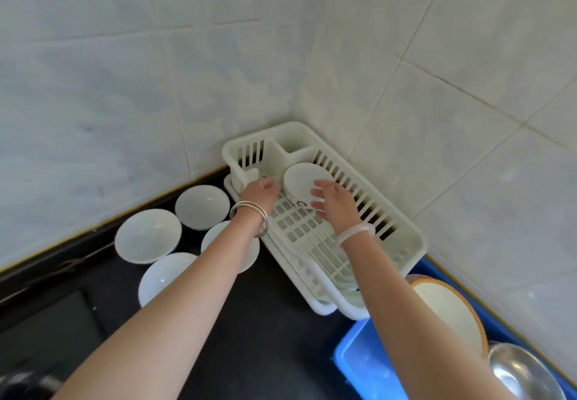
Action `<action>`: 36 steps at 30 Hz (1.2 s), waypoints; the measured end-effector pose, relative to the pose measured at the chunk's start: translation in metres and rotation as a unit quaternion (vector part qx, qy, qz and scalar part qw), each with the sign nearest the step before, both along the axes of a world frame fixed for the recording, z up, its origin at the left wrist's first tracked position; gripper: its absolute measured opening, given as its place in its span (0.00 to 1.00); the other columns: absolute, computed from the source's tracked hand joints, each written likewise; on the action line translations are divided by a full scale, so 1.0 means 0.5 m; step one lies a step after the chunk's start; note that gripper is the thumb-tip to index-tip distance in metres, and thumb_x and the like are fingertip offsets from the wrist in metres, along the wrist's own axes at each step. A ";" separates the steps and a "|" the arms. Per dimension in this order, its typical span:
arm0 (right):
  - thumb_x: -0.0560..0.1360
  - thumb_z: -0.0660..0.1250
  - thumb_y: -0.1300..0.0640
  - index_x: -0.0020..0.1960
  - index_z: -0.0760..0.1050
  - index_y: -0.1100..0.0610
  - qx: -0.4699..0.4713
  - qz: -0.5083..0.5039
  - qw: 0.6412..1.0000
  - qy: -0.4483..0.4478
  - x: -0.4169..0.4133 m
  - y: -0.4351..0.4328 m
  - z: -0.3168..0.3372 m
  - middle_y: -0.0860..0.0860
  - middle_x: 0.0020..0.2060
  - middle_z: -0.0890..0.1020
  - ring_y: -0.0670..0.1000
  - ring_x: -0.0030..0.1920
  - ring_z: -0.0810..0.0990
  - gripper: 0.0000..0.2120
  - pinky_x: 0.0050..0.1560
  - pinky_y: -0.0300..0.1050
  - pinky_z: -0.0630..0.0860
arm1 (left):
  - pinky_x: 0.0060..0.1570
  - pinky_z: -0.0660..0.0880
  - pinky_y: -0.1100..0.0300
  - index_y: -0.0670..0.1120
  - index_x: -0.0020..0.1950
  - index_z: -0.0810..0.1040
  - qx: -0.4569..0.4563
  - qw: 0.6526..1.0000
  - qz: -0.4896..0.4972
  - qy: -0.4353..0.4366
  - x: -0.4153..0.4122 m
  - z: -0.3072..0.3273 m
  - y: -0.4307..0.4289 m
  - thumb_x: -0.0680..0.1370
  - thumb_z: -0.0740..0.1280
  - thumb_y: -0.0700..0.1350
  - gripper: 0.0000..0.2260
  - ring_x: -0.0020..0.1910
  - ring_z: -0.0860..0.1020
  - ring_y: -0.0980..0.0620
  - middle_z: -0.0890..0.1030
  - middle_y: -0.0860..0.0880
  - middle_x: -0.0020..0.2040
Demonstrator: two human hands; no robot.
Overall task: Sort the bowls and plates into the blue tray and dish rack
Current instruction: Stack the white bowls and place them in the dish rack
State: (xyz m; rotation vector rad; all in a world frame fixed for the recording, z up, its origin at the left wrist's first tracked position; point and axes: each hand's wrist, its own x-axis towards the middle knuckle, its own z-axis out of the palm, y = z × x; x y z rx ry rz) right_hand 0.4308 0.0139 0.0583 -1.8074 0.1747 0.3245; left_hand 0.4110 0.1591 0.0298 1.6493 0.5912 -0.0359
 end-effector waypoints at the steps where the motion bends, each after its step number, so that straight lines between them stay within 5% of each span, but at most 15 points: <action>1: 0.80 0.55 0.52 0.56 0.74 0.53 -0.003 0.020 1.000 -0.004 -0.027 0.014 0.007 0.50 0.50 0.80 0.51 0.46 0.78 0.11 0.50 0.47 0.75 | 0.64 0.71 0.48 0.45 0.66 0.73 0.002 1.000 0.000 -0.005 -0.029 0.008 0.008 0.77 0.62 0.45 0.17 0.62 0.75 0.44 0.77 0.43 0.63; 7: 0.79 0.55 0.51 0.51 0.74 0.50 -0.006 0.099 0.994 0.051 -0.168 0.098 -0.034 0.47 0.43 0.80 0.49 0.41 0.78 0.10 0.47 0.46 0.75 | 0.63 0.72 0.48 0.46 0.62 0.76 0.056 0.997 0.047 -0.025 -0.223 0.023 0.065 0.76 0.65 0.43 0.15 0.59 0.77 0.47 0.79 0.45 0.60; 11: 0.79 0.55 0.49 0.57 0.72 0.51 -0.099 0.131 0.980 0.112 -0.225 0.135 -0.116 0.53 0.50 0.78 0.55 0.49 0.78 0.13 0.57 0.53 0.75 | 0.64 0.68 0.54 0.47 0.64 0.75 0.079 0.990 0.117 0.027 -0.334 -0.021 0.107 0.76 0.65 0.42 0.16 0.62 0.74 0.47 0.77 0.48 0.64; 15: 0.78 0.57 0.50 0.61 0.70 0.53 -0.194 0.110 0.968 0.111 -0.235 0.157 -0.171 0.57 0.48 0.76 0.54 0.44 0.74 0.13 0.43 0.48 0.72 | 0.63 0.69 0.51 0.47 0.66 0.73 0.143 0.968 0.189 0.084 -0.400 -0.086 0.140 0.75 0.66 0.40 0.19 0.63 0.73 0.43 0.75 0.45 0.66; 18: 0.78 0.59 0.53 0.67 0.68 0.59 -0.231 0.063 0.967 0.090 -0.222 0.167 -0.189 0.58 0.56 0.78 0.57 0.53 0.78 0.19 0.47 0.44 0.71 | 0.68 0.67 0.47 0.44 0.67 0.72 0.158 0.958 0.223 0.084 -0.424 -0.124 0.157 0.73 0.67 0.36 0.22 0.67 0.71 0.42 0.73 0.42 0.67; 23: 0.77 0.59 0.58 0.54 0.74 0.63 -0.201 0.059 0.967 0.145 -0.209 0.184 -0.208 0.61 0.44 0.79 0.61 0.47 0.80 0.11 0.54 0.61 0.78 | 0.67 0.68 0.48 0.45 0.70 0.68 0.049 0.964 0.240 0.105 -0.441 -0.163 0.177 0.74 0.66 0.35 0.24 0.66 0.73 0.43 0.73 0.44 0.69; 25: 0.76 0.58 0.63 0.54 0.74 0.64 -0.134 0.020 0.975 0.176 -0.204 0.187 -0.207 0.60 0.43 0.78 0.60 0.45 0.80 0.10 0.51 0.58 0.80 | 0.66 0.68 0.50 0.44 0.69 0.69 0.018 0.965 0.244 0.095 -0.444 -0.172 0.179 0.75 0.65 0.35 0.22 0.65 0.73 0.44 0.75 0.44 0.67; 28: 0.74 0.58 0.69 0.57 0.74 0.67 -0.048 -0.031 0.980 0.188 -0.201 0.187 -0.205 0.59 0.48 0.79 0.55 0.38 0.79 0.13 0.34 0.40 0.80 | 0.67 0.68 0.48 0.45 0.68 0.70 -0.018 0.965 0.249 0.082 -0.446 -0.182 0.182 0.75 0.64 0.35 0.21 0.66 0.72 0.45 0.75 0.45 0.66; 32: 0.74 0.57 0.70 0.55 0.76 0.65 -0.030 -0.062 0.986 0.149 -0.217 0.183 -0.195 0.56 0.47 0.79 0.55 0.39 0.79 0.14 0.45 0.46 0.80 | 0.64 0.71 0.44 0.48 0.67 0.71 -0.080 0.959 0.263 0.063 -0.450 -0.191 0.187 0.76 0.64 0.35 0.21 0.66 0.72 0.45 0.75 0.46 0.66; 36: 0.74 0.59 0.69 0.40 0.77 0.57 -0.010 -0.046 0.992 0.121 -0.234 0.184 -0.165 0.52 0.42 0.81 0.51 0.40 0.81 0.11 0.38 0.40 0.81 | 0.61 0.74 0.47 0.49 0.67 0.71 -0.137 0.951 0.275 0.047 -0.454 -0.199 0.192 0.76 0.64 0.35 0.21 0.66 0.72 0.45 0.74 0.47 0.66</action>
